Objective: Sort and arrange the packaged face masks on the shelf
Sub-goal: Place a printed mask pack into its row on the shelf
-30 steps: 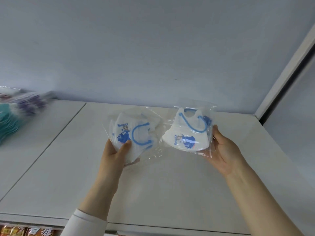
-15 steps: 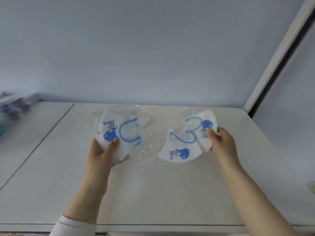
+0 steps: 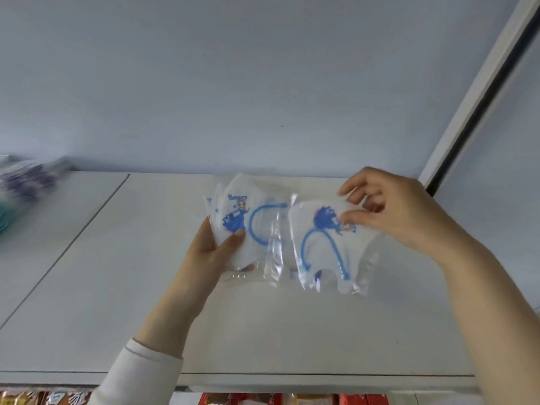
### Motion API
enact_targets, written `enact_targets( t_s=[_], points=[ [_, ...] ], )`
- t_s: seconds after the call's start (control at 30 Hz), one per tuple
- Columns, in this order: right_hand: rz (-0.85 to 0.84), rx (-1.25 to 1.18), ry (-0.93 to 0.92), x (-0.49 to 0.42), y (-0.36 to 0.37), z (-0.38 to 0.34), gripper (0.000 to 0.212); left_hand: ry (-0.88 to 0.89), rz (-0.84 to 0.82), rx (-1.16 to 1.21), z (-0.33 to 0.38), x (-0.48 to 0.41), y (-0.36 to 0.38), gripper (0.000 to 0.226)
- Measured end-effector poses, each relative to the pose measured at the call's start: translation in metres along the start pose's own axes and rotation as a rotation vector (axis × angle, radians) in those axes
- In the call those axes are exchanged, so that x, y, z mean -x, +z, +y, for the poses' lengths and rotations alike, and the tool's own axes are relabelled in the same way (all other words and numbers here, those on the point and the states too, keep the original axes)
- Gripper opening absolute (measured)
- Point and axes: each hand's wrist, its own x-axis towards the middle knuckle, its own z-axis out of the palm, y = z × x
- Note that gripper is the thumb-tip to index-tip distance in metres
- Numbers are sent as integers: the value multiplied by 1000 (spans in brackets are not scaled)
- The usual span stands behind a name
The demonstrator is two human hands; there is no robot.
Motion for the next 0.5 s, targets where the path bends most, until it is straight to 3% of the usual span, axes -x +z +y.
enact_targets(
  t_s=[0.1,0.17,0.37,0.43,0.5],
  points=[
    [-163,393,-170,-14,7,-30,17,2,-180,-96,7,0,-1,38],
    [-165,464,-317,-21,19,-44,14,3,-253,-130,7,1,0,42],
    [-151,332,-662,-40,65,-45,31,1,-223,-104,-3,12,1,35],
    [-111,237,-716,-43,76,-45,40,9,-194,-209,-9,11,-1,34],
    [34,182,-664,-43,78,-32,49,27,-66,-209,-13,9,-9,23]
  ],
)
